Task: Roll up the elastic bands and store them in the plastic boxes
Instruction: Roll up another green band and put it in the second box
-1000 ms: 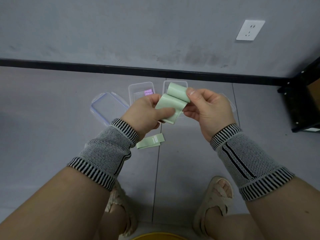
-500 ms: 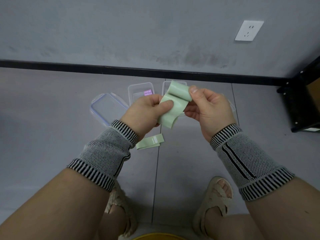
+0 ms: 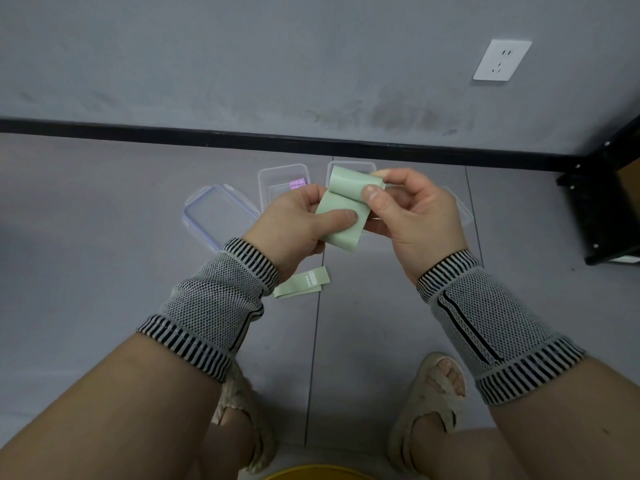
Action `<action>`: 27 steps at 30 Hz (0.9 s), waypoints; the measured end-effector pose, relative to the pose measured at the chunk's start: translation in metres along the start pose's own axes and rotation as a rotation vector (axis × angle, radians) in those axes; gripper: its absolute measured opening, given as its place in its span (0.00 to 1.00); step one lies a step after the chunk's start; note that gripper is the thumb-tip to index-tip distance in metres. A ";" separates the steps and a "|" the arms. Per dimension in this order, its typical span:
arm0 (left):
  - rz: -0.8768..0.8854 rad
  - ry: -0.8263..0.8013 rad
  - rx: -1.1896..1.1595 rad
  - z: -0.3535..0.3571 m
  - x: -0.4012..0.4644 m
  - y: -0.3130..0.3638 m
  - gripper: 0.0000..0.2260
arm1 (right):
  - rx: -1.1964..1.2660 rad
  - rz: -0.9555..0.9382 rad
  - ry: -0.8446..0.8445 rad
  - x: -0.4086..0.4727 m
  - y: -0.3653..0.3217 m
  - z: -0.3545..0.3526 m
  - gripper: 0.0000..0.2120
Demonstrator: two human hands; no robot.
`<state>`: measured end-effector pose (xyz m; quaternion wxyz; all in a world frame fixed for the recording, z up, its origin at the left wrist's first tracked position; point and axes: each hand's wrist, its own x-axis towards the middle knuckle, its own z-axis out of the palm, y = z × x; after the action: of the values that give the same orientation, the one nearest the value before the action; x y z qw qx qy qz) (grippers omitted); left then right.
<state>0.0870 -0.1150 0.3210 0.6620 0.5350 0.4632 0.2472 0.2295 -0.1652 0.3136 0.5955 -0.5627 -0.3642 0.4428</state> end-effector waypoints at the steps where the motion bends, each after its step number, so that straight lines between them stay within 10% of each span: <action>1: -0.004 -0.006 -0.009 0.000 0.000 0.000 0.13 | 0.013 -0.002 -0.007 0.000 0.000 0.000 0.07; 27: 0.047 -0.037 -0.194 -0.009 -0.001 0.005 0.12 | 0.016 0.069 -0.056 0.002 0.002 -0.003 0.09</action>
<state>0.0796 -0.1103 0.3266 0.7131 0.4834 0.4121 0.2966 0.2333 -0.1644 0.3110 0.5740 -0.5575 -0.3574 0.4817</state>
